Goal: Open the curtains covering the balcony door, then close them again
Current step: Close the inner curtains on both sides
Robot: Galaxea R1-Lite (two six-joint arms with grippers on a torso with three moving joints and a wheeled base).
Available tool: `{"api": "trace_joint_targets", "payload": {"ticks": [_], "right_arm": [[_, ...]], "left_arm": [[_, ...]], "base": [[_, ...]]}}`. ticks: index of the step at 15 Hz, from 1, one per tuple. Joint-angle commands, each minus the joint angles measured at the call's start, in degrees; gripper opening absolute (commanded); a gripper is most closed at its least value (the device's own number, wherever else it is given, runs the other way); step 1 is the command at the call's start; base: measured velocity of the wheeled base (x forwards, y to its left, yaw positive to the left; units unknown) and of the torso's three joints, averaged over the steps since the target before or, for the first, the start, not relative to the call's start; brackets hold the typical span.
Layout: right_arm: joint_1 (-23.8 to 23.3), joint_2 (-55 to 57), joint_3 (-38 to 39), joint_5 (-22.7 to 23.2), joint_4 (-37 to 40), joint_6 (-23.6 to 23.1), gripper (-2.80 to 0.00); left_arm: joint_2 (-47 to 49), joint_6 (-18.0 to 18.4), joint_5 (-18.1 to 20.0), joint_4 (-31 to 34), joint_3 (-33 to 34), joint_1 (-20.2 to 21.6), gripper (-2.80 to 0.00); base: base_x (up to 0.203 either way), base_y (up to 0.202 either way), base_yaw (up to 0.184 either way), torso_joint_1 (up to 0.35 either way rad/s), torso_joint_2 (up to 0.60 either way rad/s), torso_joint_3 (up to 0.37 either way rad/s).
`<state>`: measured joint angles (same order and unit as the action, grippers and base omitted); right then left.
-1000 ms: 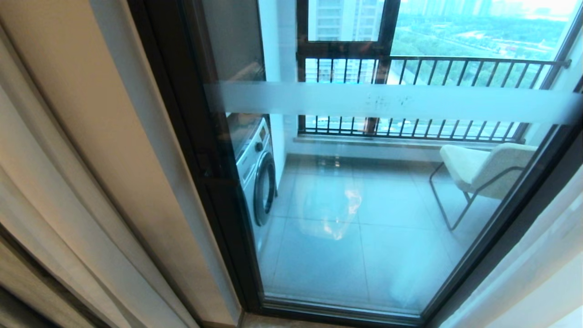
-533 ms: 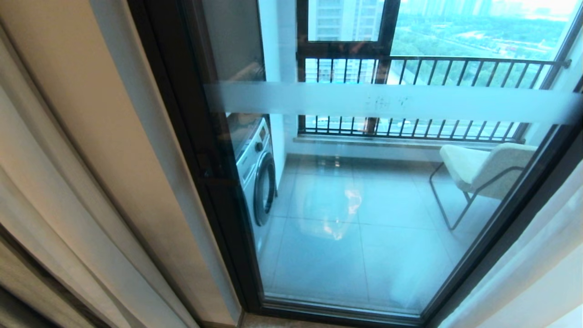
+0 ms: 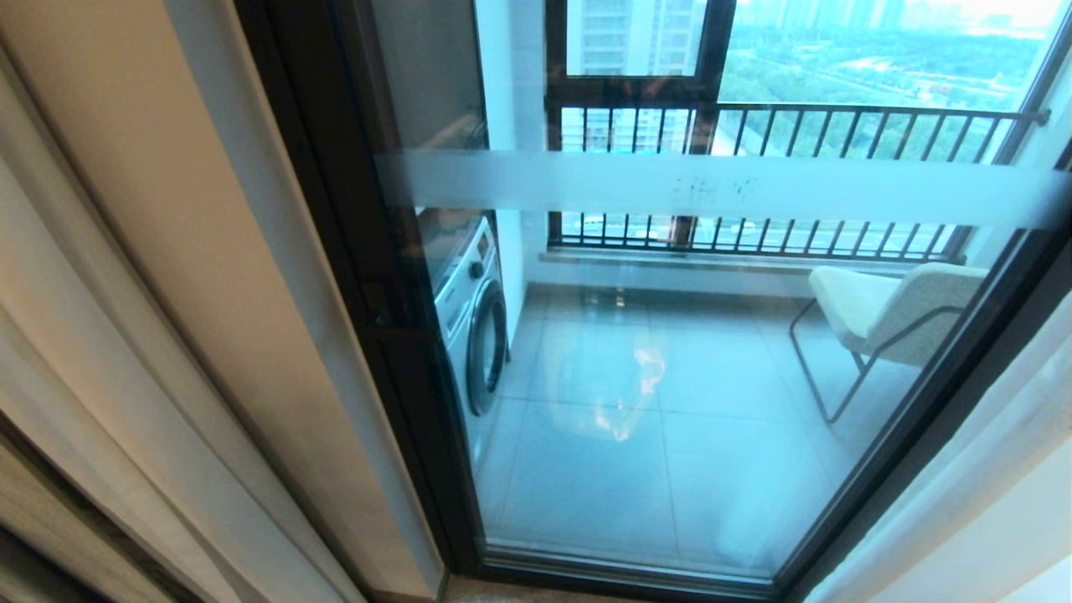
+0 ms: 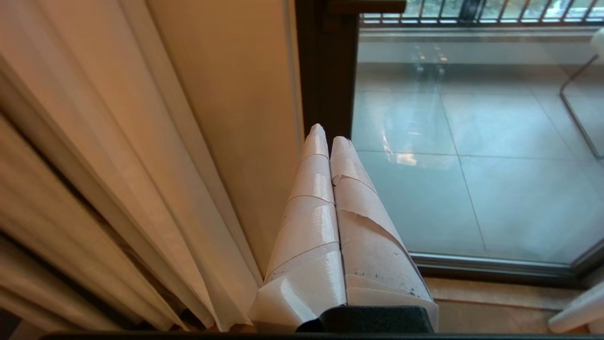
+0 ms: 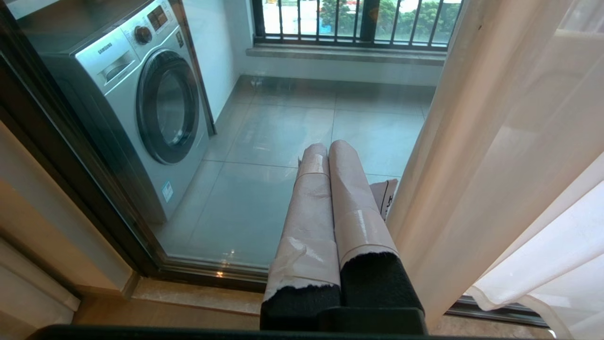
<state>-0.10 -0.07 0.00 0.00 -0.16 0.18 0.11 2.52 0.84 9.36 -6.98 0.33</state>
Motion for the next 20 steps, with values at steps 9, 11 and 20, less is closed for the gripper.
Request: {"api": "trace_joint_targets", "payload": {"ticks": [9, 11, 20], "right_arm": [[0.01, 0.07, 0.0, 0.0, -0.02, -0.01, -2.8], [0.01, 0.07, 0.0, 0.0, -0.02, -0.01, -2.8], [0.01, 0.07, 0.0, 0.0, -0.02, -0.01, -2.8]], "left_arm": [[16.79, -2.04, -2.41, -1.16, -9.81, 0.23, -2.8], [21.37, -3.95, -3.55, -3.15, -12.64, 0.28, -2.8], [33.37, -3.27, -21.76, -3.77, -22.88, 0.31, -2.8]], "base": [[0.0, 0.0, 0.0, 0.0, 0.0, 0.0], [0.0, 0.0, 0.0, 0.0, 0.0, 0.0], [0.0, 0.0, 0.0, 0.0, 0.0, 0.0]]}}
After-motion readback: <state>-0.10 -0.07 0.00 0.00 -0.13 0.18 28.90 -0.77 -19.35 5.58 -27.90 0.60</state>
